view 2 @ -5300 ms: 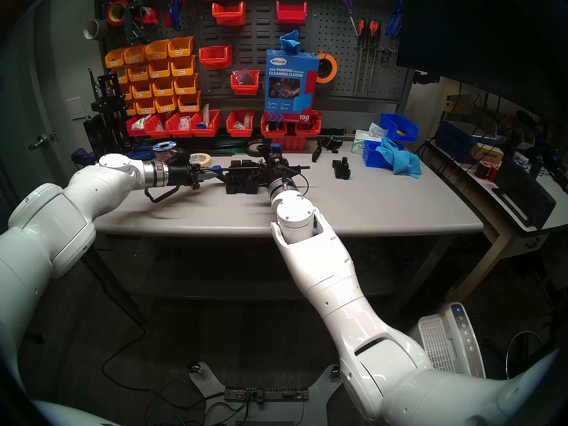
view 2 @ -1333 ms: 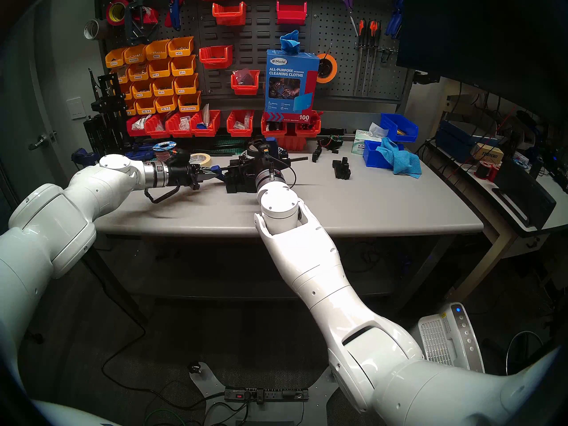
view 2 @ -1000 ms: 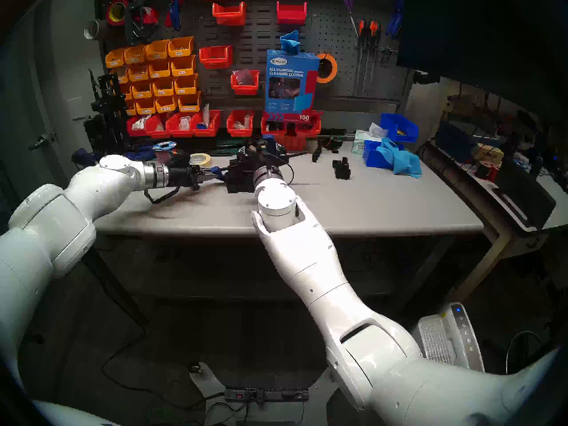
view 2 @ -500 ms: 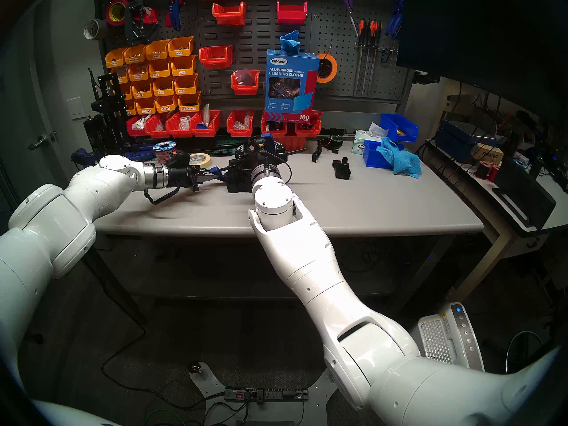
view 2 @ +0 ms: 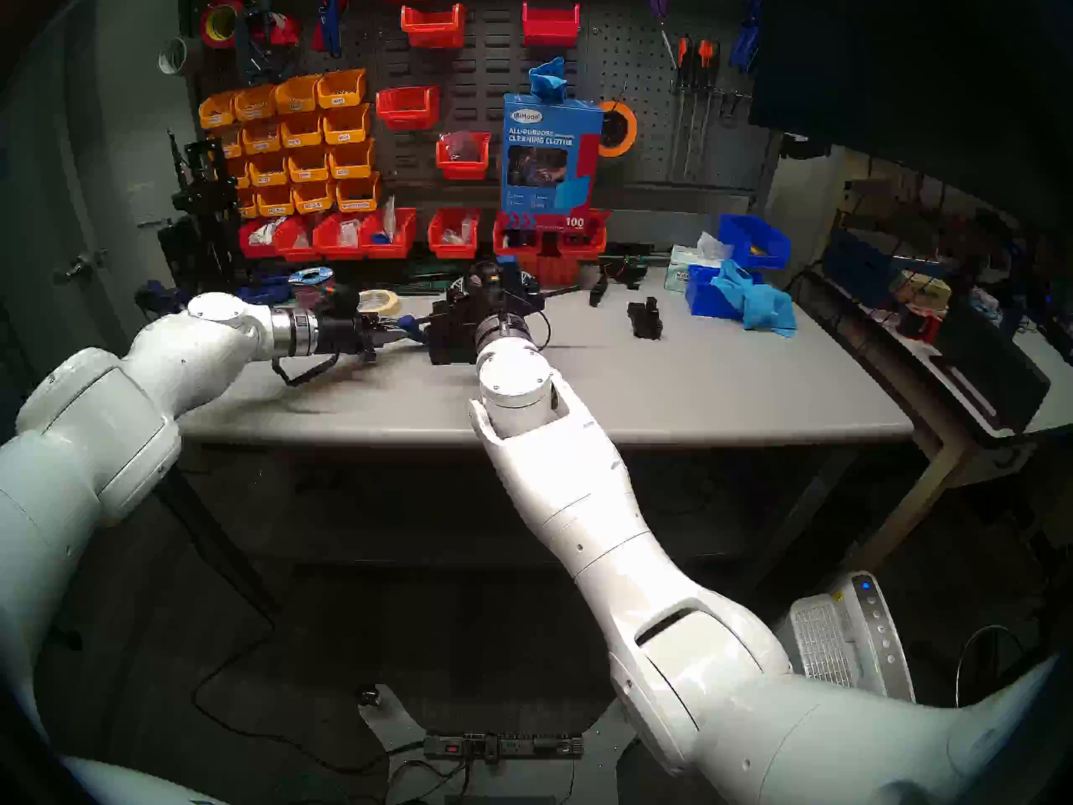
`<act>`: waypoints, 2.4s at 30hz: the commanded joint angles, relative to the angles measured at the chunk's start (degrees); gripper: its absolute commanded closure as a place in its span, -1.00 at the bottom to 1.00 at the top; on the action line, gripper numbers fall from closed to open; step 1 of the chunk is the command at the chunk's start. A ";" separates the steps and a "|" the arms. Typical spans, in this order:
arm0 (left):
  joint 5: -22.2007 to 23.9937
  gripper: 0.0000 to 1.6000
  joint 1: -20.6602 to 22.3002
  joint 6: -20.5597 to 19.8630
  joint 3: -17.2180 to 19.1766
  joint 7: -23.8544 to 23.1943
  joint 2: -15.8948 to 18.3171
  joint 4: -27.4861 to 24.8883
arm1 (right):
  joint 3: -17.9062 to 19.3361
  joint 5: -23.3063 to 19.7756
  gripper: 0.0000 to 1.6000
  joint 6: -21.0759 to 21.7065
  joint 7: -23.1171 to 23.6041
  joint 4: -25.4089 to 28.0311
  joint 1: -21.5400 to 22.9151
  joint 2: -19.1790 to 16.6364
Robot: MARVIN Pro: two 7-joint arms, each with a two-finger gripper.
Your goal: Clamp the two 3D printed pieces together with the clamp
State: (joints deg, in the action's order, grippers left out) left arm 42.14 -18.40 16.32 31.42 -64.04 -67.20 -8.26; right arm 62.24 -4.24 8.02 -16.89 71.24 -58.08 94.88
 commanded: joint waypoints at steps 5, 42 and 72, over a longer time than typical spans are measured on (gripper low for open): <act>0.05 1.00 0.91 0.03 0.05 -0.42 -1.20 -0.76 | -0.32 -0.01 -1.00 0.37 -0.80 -1.12 -0.28 0.90; -0.07 1.00 0.81 0.93 0.20 -0.87 -1.36 -0.89 | 0.61 1.27 1.00 0.89 -5.05 -5.21 -0.49 1.61; -0.18 1.00 0.86 1.09 0.28 -0.62 -1.55 -0.94 | -0.43 -0.08 1.00 0.68 -5.86 -5.14 0.33 4.10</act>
State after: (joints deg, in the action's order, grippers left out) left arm 41.93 -18.24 17.59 31.71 -64.40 -67.42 -8.54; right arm 63.60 -3.96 8.47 -23.51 66.11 -57.84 96.31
